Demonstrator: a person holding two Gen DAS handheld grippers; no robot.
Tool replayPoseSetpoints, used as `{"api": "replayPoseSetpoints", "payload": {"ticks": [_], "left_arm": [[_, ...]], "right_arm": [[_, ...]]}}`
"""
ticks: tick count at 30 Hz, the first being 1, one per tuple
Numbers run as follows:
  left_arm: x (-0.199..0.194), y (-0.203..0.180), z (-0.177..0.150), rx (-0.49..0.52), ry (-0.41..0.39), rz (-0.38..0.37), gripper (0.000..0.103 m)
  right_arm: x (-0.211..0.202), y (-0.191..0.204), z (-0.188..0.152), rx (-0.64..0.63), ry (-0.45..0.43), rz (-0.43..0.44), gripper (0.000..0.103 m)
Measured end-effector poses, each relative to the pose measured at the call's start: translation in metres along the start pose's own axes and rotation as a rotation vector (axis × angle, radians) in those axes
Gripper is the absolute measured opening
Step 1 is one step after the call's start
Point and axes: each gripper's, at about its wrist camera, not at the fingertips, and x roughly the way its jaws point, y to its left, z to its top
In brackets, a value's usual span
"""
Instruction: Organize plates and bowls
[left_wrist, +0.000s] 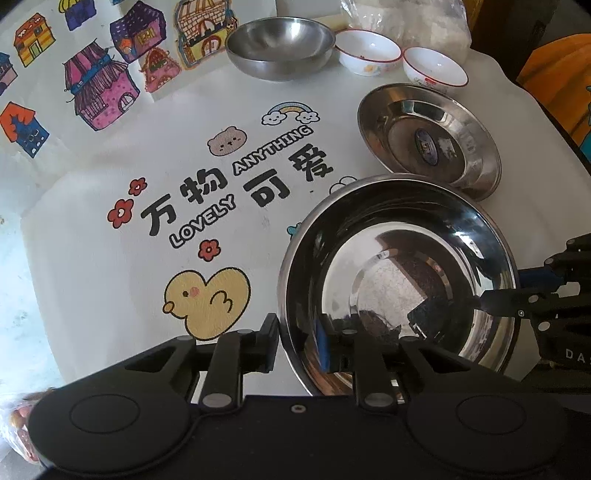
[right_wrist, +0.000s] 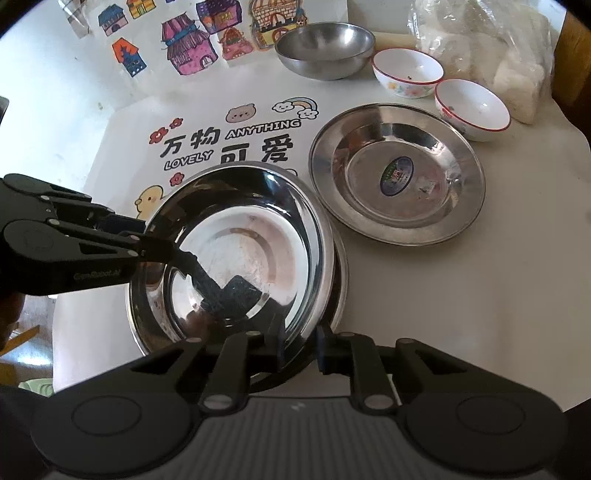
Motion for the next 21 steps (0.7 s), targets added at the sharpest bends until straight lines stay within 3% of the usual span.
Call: {"api": "replayPoseSetpoints", "payload": {"ticks": [14,16,19,21], "left_arm": [[0.008,-0.001,-0.001,-0.034,0.029,0.006,0.026],[0.007,0.000,-0.001,-0.051,0.030,0.007,0.030],[0.004,0.004,0.000,-0.082,0.026,0.018,0.044],[0.000,0.007,0.001,-0.108,0.012,0.034,0.064]], "right_arm": [[0.003,0.011,0.001,-0.108,0.016,-0.040,0.034],[0.004,0.010,0.000,-0.106,0.025,-0.034,0.035],[0.002,0.008,0.000,-0.110,0.022,-0.025,0.038],[0.001,0.005,0.000,-0.101,0.016,-0.023,0.048]]}}
